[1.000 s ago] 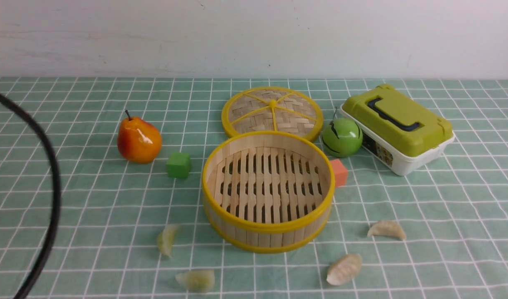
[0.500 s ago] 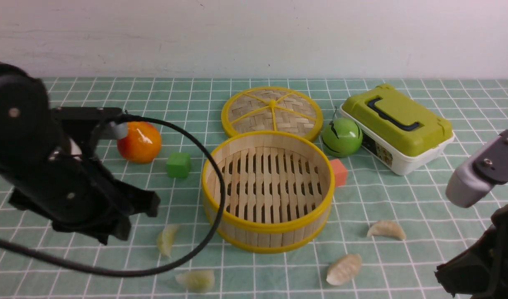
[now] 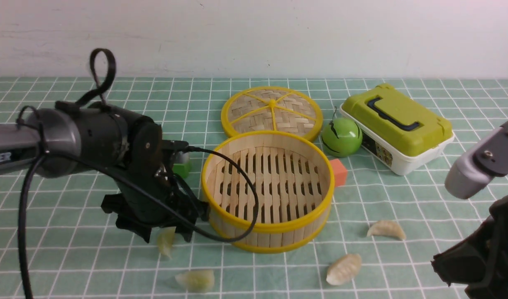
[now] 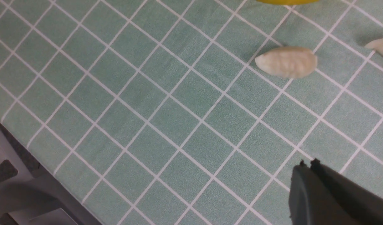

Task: Put the dumplings into the steamer on the table with the blue tablecloth.
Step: 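Reach for and grasp a dumpling on the table with the left gripper, then place the dumpling into the bamboo steamer basket with the left gripper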

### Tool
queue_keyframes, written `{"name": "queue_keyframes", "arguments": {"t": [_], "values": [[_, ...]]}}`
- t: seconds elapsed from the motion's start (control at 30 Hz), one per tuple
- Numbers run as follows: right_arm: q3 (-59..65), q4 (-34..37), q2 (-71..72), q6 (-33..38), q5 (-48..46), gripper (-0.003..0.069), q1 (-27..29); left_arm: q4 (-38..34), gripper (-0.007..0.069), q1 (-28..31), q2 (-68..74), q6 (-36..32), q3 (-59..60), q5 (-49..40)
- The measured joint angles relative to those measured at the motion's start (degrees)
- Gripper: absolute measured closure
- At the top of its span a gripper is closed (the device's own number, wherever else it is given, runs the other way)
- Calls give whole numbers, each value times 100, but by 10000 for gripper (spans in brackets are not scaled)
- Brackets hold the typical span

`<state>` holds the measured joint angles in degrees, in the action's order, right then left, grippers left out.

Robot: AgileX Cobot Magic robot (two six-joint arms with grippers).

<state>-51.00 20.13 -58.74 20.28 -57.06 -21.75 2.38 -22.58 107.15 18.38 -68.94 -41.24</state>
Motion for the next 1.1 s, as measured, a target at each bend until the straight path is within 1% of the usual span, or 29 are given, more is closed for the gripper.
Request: {"name": "queue_keyframes", "arguments": {"t": [0.07, 0.2, 0.23, 0.3, 0.43, 0.53, 0.63, 0.77, 0.87, 1.1], "values": [[0, -27, 0, 0, 31, 661, 0, 5, 168, 0, 149, 13, -30, 30], [0, -112, 0, 0, 93, 659, 0, 58, 405, 0, 220, 73, -59, -16], [0, -117, 0, 0, 105, 658, 0, 81, 440, 0, 193, 86, -63, -47], [0, -117, 0, 0, 110, 657, 0, 97, 428, 0, 147, 86, -63, -112], [0, -117, 0, 0, 149, 655, 0, 62, 421, -6, -314, 70, -460, -643], [0, -117, 0, 0, 196, 652, 0, -165, 421, -64, -561, -74, -1158, -918], [0, -117, 0, 0, 277, 650, 0, -365, 421, -328, -511, -195, -2063, -993], [0, -117, 0, 0, 333, 650, 0, -451, 421, -748, 117, -285, -3154, -1023], [0, -117, 0, 0, 353, 647, 0, -480, 421, -985, 923, -282, -3990, -1105], [0, -139, 0, 0, 253, 639, 0, -481, 421, -1054, 2536, -17, -5476, -1588]]}}
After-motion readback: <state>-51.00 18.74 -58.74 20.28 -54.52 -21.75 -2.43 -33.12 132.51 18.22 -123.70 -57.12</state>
